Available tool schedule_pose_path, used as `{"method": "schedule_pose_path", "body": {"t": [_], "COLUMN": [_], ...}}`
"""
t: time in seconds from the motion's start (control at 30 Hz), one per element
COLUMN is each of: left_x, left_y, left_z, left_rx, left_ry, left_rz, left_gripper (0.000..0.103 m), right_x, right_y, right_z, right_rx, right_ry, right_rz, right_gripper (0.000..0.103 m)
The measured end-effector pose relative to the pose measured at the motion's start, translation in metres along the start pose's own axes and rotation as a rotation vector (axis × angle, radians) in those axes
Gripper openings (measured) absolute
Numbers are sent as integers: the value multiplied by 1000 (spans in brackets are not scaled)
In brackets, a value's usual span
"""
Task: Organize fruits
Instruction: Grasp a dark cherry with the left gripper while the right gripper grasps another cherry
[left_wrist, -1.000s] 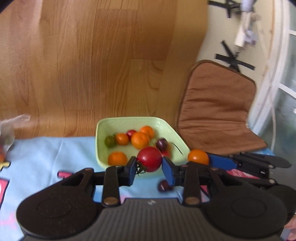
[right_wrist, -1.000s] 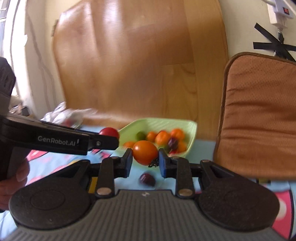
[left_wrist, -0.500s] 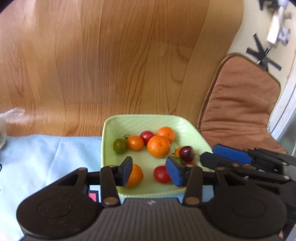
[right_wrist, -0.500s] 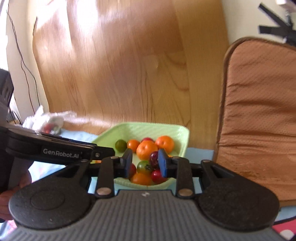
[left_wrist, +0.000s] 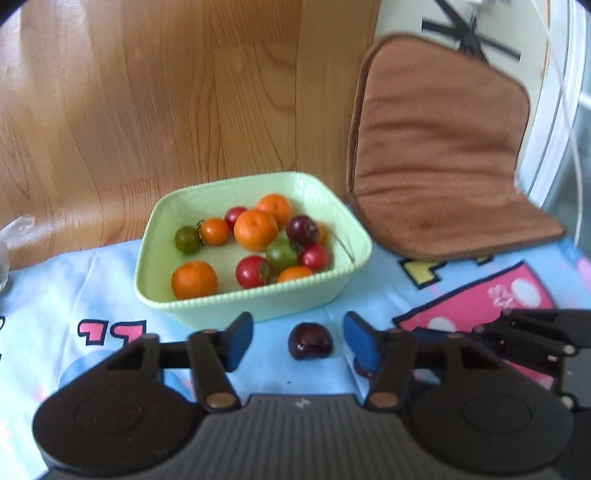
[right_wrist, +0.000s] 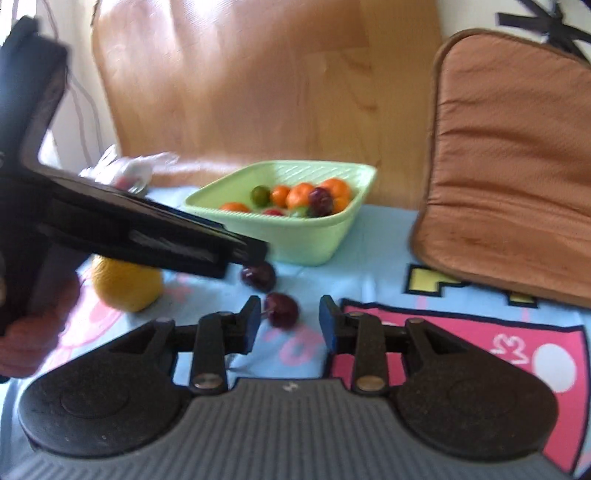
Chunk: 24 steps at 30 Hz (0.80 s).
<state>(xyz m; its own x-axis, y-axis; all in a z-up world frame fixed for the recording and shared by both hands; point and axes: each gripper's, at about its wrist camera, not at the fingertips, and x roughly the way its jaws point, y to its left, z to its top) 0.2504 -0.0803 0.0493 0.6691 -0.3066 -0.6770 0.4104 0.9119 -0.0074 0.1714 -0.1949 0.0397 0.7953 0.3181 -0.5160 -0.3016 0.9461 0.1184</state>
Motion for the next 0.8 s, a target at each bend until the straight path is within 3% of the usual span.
{"method": "schedule_pose_path", "body": {"t": [0.13,0.17,0.2,0.23,0.33,0.47,0.8], "left_x": [17,19,20,19,13,-9,-87], "left_y": [1,2,1,-2,-9,-5,-2], "left_z": [-3,-5,-5,-6,-11,-26,-104], "left_rx": [-35,-51,-61,-62,-44,-96,-142], "left_ry": [52,60,65,63,52,38,4], "left_rz": [-4,-26,-47,-50,-20,-64,-92], "left_gripper": [52,42,34,29,29,29,30], "right_x": [15,18,19,19,15,0,-74], "right_y": [2,1,1,1,1,7,47], "right_z": [1,2,2,3,0,-7,-60], "right_rx": [-3,0,0,-3,-6,-41,-87], "right_ry": [38,52,61,56,56,49,15], "right_rz": [11,15,13,11,15,13,52], "right_gripper": [47,47,43,28,24,24,23]}}
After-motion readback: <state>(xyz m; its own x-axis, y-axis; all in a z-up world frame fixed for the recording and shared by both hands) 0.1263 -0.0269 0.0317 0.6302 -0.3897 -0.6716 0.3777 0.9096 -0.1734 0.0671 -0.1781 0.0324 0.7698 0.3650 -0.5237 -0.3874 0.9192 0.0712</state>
